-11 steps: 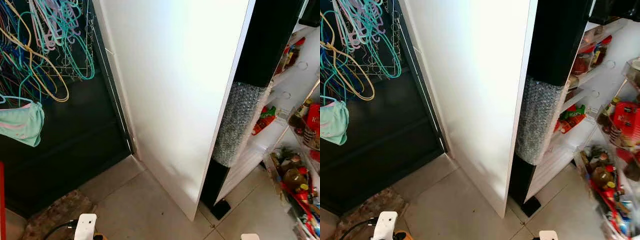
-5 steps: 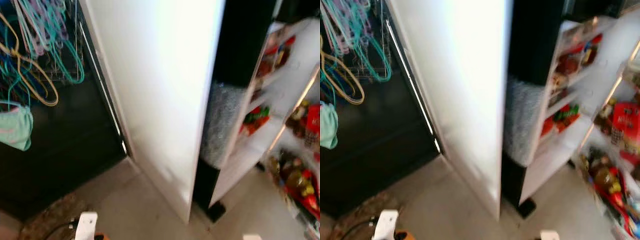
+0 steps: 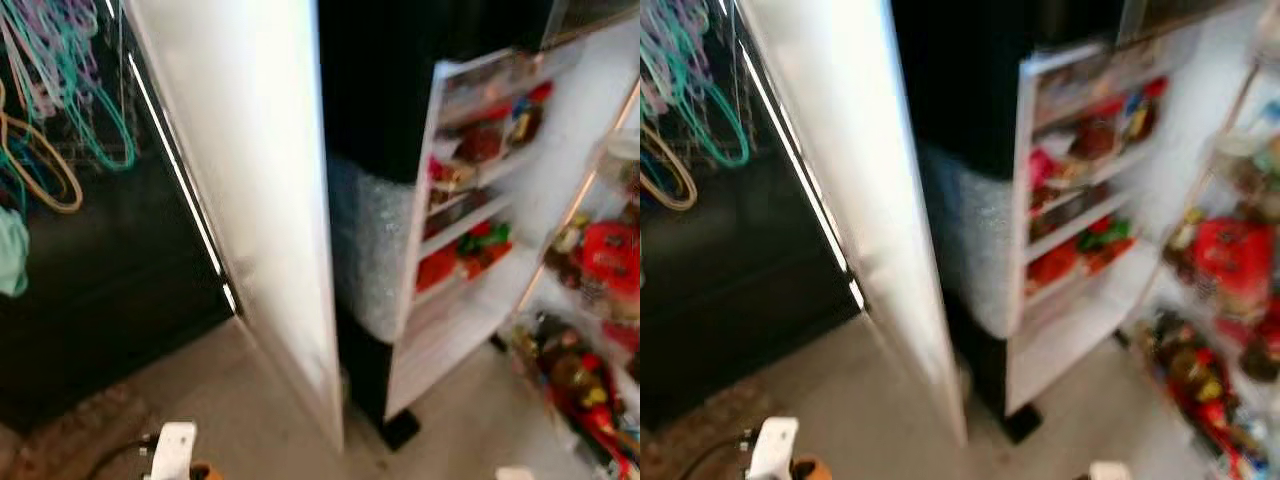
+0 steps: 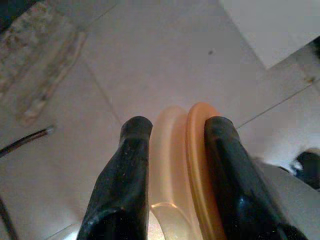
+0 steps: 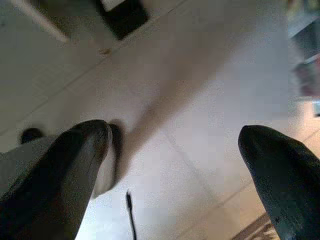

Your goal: Restocking fridge

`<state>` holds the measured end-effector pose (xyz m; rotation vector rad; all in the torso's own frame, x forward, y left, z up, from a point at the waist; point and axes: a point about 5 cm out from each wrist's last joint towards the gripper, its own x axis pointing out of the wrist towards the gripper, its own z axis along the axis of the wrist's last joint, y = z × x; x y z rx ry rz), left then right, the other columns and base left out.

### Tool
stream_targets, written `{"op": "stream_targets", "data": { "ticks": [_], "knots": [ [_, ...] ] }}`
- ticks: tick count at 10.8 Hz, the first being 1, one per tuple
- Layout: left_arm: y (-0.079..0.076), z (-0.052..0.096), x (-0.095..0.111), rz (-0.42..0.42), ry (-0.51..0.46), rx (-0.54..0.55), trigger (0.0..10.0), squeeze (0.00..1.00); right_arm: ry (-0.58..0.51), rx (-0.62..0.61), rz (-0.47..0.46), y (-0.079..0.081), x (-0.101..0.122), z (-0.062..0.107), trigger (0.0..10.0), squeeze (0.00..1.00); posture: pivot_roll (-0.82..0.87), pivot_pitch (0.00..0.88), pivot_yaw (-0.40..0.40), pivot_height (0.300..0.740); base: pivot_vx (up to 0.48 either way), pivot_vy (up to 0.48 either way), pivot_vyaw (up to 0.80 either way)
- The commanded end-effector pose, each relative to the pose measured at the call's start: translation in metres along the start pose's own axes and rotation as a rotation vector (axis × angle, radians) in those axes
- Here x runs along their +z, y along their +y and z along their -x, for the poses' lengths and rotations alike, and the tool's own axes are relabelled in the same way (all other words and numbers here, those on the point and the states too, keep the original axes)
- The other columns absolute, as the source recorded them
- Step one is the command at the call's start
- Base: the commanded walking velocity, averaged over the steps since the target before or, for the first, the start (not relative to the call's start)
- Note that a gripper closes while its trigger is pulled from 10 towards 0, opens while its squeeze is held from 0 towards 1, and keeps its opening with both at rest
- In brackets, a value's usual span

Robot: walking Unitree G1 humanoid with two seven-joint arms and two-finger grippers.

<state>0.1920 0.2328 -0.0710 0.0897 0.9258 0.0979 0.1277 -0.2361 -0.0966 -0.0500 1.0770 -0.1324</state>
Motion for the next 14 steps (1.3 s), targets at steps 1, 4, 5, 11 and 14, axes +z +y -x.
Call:
{"op": "stream_targets", "data": {
  "ticks": [1,4,5,11,14],
  "knots": [
    [0.008,0.002,-0.006,-0.009,0.023,0.015,10.0,0.00,0.008,0.026,-0.013,0.011,-0.003,-0.001,10.0,0.00,-0.03,0.000,0.065,0.740,0.000,-0.435,0.00],
    [0.011,0.002,-0.004,-0.006,0.021,0.017,10.0,0.00,-0.006,0.037,0.047,0.015,-0.001,-0.001,10.0,0.00,-0.03,0.000,0.064,0.740,0.000,-0.434,0.45],
    [0.012,0.002,-0.004,-0.004,0.022,0.018,10.0,0.00,-0.008,0.037,0.037,0.016,0.000,-0.001,10.0,0.00,-0.02,0.000,0.061,0.740,0.000,-0.428,0.00],
    [0.016,0.002,-0.002,-0.002,0.020,0.024,10.0,0.00,-0.054,-0.072,0.029,0.003,0.007,-0.001,10.0,0.00,-0.03,0.000,0.062,0.740,0.000,-0.326,0.00],
    [0.017,0.002,-0.002,0.002,0.021,0.025,10.0,0.00,-0.096,-0.157,0.049,-0.005,0.013,0.000,10.0,0.00,-0.03,0.000,0.065,0.740,0.000,0.000,0.00]
  ]
}}
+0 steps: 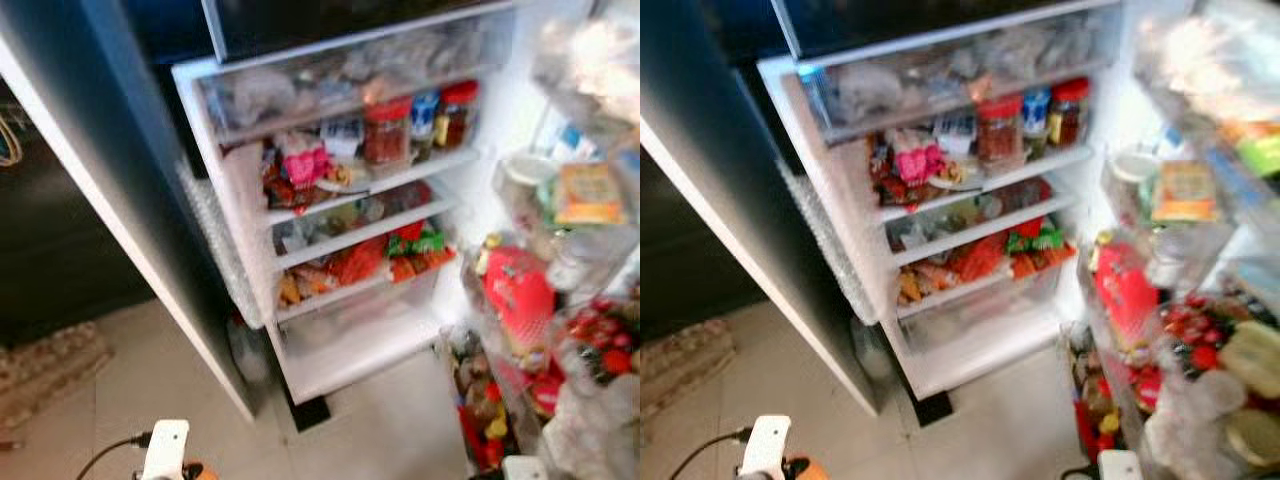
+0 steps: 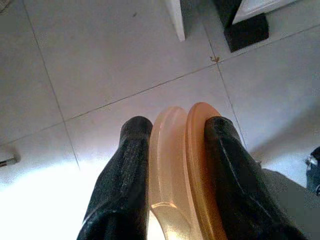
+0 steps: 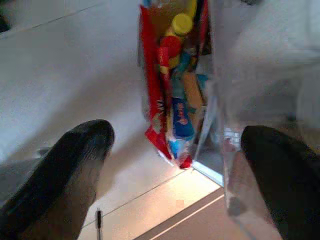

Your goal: Restocking fridge

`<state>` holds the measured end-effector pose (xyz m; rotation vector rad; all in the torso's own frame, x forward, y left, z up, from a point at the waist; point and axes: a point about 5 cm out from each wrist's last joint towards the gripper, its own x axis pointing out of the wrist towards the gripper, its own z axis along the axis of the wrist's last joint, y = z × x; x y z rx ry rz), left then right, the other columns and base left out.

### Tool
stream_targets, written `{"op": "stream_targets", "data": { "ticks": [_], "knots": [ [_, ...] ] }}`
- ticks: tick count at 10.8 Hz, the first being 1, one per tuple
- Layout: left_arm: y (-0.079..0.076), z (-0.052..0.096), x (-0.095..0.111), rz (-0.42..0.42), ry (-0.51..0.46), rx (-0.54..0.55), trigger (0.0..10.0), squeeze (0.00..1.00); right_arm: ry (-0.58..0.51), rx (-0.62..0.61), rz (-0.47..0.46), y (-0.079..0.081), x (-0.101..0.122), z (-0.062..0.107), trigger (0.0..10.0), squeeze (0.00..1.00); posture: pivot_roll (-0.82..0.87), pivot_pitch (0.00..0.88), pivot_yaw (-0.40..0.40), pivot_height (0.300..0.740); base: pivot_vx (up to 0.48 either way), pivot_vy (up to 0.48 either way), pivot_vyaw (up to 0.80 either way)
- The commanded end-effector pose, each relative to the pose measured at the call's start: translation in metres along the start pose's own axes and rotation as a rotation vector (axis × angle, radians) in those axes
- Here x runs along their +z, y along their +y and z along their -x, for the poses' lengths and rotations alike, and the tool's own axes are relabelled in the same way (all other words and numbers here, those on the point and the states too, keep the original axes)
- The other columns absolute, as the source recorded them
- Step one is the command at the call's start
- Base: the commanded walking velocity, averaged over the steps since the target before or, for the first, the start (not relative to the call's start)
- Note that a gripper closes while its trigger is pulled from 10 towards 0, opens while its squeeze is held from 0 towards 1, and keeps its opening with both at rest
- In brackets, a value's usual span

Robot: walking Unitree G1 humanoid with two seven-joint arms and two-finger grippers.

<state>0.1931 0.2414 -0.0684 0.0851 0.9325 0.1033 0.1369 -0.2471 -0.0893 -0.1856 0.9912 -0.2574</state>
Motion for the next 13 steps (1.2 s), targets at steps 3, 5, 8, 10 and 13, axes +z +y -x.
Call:
{"op": "stream_targets", "data": {
  "ticks": [3,5,8,10,13],
  "knots": [
    [0.009,0.002,-0.004,-0.005,0.014,0.023,10.0,0.00,-0.034,-0.065,0.061,-0.003,0.003,0.000,10.0,0.00,-0.03,0.000,0.067,0.740,0.000,0.000,0.00],
    [0.008,0.002,-0.005,-0.006,0.016,0.020,10.0,0.00,-0.033,-0.089,0.092,-0.006,0.004,0.000,10.0,0.00,-0.03,0.000,0.066,0.740,0.000,0.000,0.00],
    [0.006,0.002,-0.007,-0.006,0.022,0.016,10.0,0.00,-0.011,-0.144,0.110,-0.028,-0.006,0.002,10.0,0.00,-0.03,0.000,0.069,0.740,0.000,0.000,0.00],
    [-0.002,0.001,-0.008,-0.011,0.025,0.008,10.0,0.00,0.013,-0.195,0.103,-0.046,-0.014,0.005,10.0,0.00,-0.03,0.001,0.069,0.740,0.000,0.000,0.00],
    [-0.001,0.001,-0.008,-0.012,0.025,0.004,10.0,0.00,0.020,-0.223,0.063,-0.052,-0.017,0.007,10.0,0.00,-0.03,0.000,0.070,0.740,0.000,0.000,0.00]
  ]
}}
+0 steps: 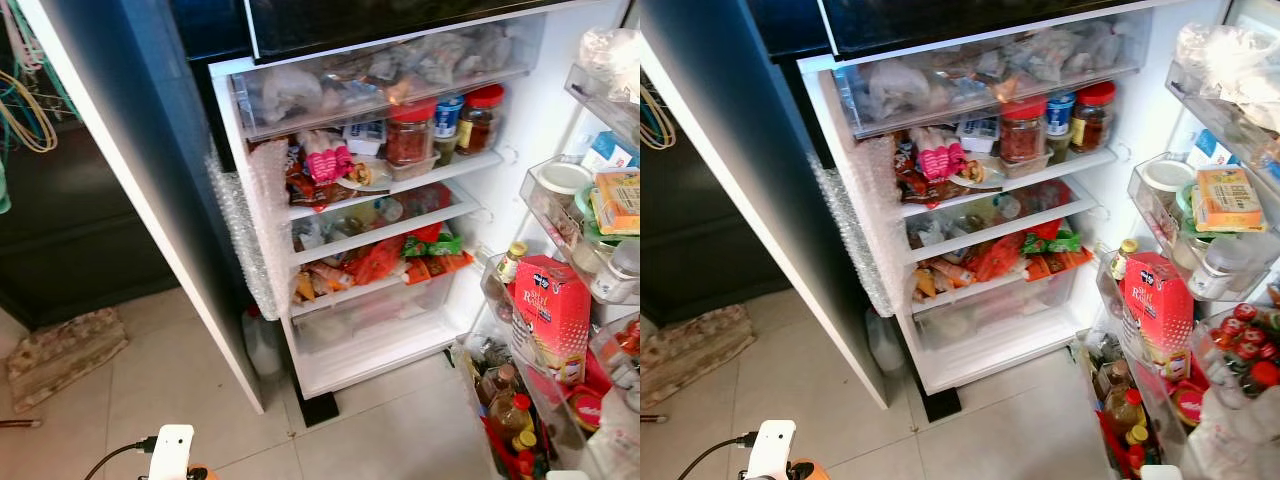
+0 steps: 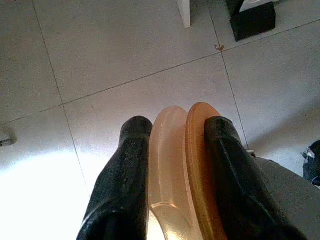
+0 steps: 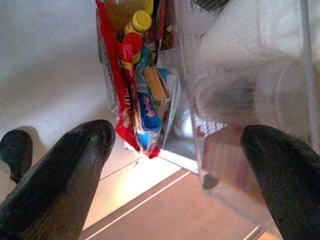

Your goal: Restocking fridge

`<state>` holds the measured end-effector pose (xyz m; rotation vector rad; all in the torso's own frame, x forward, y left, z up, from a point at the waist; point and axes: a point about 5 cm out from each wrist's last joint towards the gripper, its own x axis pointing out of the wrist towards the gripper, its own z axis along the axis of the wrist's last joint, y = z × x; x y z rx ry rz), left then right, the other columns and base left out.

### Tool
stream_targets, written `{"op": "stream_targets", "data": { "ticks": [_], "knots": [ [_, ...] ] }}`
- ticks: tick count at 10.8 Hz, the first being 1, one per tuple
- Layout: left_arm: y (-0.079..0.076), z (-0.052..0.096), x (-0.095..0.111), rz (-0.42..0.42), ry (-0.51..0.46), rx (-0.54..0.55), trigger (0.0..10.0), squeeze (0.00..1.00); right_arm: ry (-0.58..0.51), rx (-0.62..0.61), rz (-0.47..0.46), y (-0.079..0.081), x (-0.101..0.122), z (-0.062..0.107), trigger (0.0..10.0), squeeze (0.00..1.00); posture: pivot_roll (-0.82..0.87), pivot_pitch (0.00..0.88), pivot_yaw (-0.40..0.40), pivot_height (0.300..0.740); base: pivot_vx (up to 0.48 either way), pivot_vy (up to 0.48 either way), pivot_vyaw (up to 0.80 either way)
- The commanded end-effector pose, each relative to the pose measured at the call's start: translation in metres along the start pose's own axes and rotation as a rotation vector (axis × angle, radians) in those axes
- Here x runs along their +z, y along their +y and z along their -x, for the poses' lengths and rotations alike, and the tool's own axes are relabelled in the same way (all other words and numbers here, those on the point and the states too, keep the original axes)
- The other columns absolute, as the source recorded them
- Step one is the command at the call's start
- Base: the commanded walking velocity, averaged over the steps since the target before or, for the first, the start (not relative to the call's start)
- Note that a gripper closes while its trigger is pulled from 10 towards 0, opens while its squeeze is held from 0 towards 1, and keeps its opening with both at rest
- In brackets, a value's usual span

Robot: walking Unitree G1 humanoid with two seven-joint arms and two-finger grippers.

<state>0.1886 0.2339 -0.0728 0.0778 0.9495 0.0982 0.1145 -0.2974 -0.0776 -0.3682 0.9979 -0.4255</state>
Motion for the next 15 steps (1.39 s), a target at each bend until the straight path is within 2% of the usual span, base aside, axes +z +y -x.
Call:
{"op": "stream_targets", "data": {
  "ticks": [1,3,5,6,7,8,9,12,15],
  "knots": [
    [0.007,0.001,-0.002,-0.017,0.008,0.013,10.0,0.00,-0.001,-0.009,-0.020,0.003,-0.001,0.001,10.0,0.00,-0.03,0.000,0.071,0.740,0.000,0.000,0.00],
    [0.009,0.001,-0.002,-0.020,0.008,0.015,10.0,0.00,-0.021,-0.068,0.025,-0.001,0.003,0.000,10.0,0.00,-0.03,0.000,0.074,0.740,0.000,0.000,0.00],
    [0.010,0.002,-0.002,-0.024,0.009,0.016,10.0,0.00,0.001,-0.106,0.001,-0.016,0.000,-0.002,10.0,0.00,-0.03,0.001,0.076,0.740,0.000,0.000,0.00],
    [0.010,0.002,-0.002,-0.025,0.009,0.016,10.0,0.00,0.005,-0.081,-0.023,-0.016,0.000,-0.002,10.0,0.00,-0.03,0.001,0.074,0.740,0.000,0.000,0.00],
    [0.009,0.001,-0.002,-0.023,0.008,0.013,10.0,0.00,0.027,0.115,-0.183,0.012,0.003,0.000,10.0,0.00,-0.03,0.001,0.075,0.740,0.000,0.000,0.00],
    [0.009,0.001,-0.002,-0.023,0.008,0.012,10.0,0.00,0.021,0.251,-0.166,0.036,0.006,0.004,10.0,0.00,-0.03,0.001,0.075,0.740,0.000,0.000,0.00],
    [0.009,0.001,-0.001,-0.019,0.006,0.012,10.0,0.00,0.013,0.310,-0.159,0.053,0.009,0.008,10.0,0.00,-0.03,0.000,0.073,0.740,0.000,0.000,0.00],
    [0.012,0.002,-0.001,-0.025,0.002,0.021,10.0,0.00,0.009,0.337,-0.206,0.064,0.014,0.011,10.0,0.00,-0.02,0.000,0.075,0.740,0.000,0.000,0.00],
    [0.012,0.002,-0.001,-0.026,0.001,0.021,10.0,0.00,0.027,0.325,-0.197,0.057,0.008,0.010,10.0,0.00,-0.02,0.000,0.070,0.740,0.000,-0.269,0.00]
  ]
}}
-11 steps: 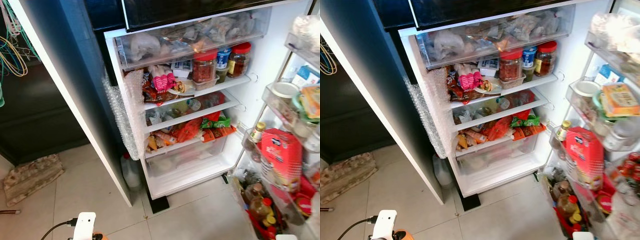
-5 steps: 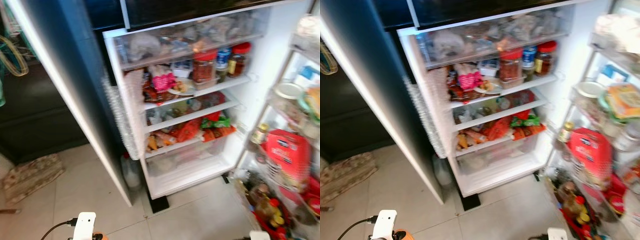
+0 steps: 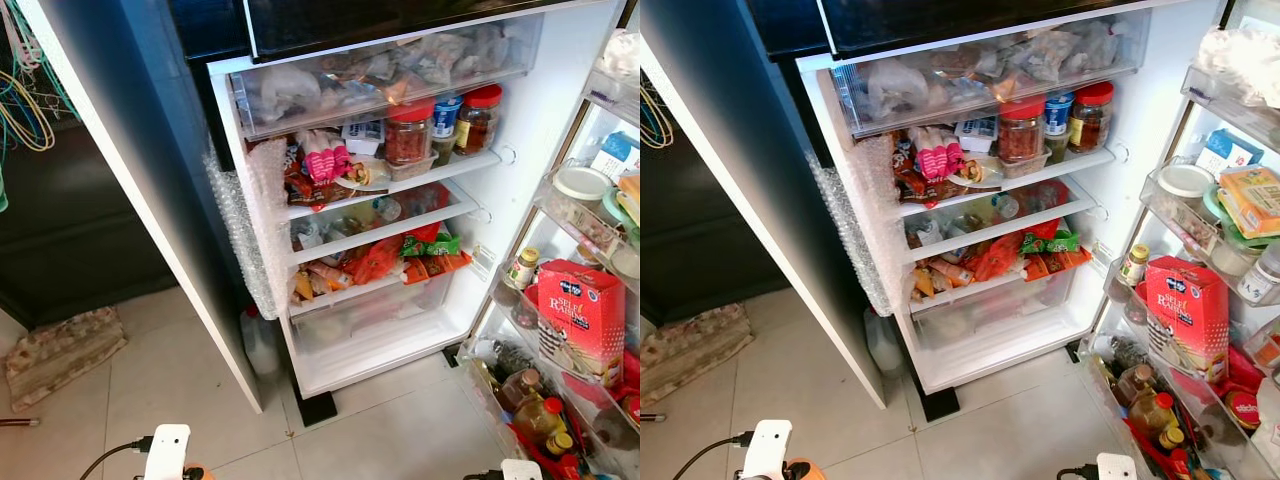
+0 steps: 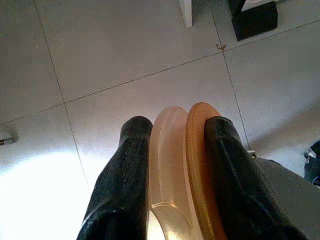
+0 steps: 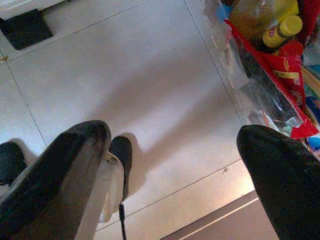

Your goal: Restocking fridge

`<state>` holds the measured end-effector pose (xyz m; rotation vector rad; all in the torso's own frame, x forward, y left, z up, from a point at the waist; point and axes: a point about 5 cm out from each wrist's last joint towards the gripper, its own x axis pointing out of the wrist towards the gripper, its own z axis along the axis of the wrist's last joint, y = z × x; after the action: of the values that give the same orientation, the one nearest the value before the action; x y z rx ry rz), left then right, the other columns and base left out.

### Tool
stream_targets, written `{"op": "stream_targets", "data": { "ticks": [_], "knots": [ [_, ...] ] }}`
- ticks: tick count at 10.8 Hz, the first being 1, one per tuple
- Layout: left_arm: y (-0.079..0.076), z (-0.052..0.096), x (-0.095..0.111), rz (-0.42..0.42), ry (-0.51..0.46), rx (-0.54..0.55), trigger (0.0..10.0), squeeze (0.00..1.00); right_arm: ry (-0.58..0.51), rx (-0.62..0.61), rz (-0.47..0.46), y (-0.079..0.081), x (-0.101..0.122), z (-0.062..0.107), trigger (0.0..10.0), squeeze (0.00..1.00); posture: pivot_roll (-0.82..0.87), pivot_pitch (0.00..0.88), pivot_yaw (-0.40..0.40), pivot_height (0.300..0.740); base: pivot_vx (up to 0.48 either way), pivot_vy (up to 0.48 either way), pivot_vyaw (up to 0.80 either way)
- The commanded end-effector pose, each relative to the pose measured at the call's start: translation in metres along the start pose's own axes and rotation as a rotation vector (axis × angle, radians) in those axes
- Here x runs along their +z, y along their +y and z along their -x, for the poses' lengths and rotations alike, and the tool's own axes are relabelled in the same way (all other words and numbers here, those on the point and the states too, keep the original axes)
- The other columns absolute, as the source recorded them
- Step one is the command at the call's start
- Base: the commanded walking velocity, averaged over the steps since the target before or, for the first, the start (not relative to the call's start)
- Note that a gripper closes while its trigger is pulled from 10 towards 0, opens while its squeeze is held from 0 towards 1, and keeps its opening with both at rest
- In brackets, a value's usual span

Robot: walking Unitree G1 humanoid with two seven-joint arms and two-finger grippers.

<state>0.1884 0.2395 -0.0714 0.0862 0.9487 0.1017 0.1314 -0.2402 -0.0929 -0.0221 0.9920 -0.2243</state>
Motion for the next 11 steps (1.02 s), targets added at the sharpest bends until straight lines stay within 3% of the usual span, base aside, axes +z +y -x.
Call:
{"op": "stream_targets", "data": {
  "ticks": [1,8,11],
  "knots": [
    [0.0045,0.0009,-0.0018,-0.022,0.004,0.011,10.0,0.00,0.025,-0.020,0.000,-0.0061,-0.0061,0.0016,10.0,0.00,-0.02,0.000,0.070,0.740,0.000,-0.319,0.00],
    [0.0033,0.0010,-0.0036,-0.033,0.009,0.006,10.0,0.00,0.041,-0.028,0.017,-0.0082,-0.0094,0.0024,10.0,0.00,-0.03,0.000,0.068,0.740,0.000,-0.365,0.00],
    [0.0039,0.0011,-0.0039,-0.027,0.009,0.006,10.0,0.00,0.037,-0.044,0.023,-0.0098,-0.0083,0.0023,10.0,0.00,-0.03,0.000,0.070,0.740,0.000,0.000,0.00]
  ]
}}
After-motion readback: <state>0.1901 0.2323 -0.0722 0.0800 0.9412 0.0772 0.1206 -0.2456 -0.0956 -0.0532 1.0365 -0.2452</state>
